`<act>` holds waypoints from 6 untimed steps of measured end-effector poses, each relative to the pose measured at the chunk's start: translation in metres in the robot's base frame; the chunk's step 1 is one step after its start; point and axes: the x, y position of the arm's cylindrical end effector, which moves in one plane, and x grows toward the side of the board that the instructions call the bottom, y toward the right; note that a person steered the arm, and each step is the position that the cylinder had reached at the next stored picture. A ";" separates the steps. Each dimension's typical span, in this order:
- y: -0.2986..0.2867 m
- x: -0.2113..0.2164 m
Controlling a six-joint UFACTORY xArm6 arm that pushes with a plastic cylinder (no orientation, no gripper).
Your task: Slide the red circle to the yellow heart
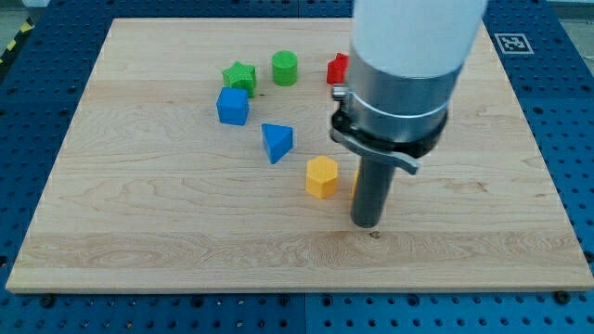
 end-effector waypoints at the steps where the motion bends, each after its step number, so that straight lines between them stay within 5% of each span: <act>1: 0.010 0.000; 4: 0.087 0.007; 6: 0.182 -0.069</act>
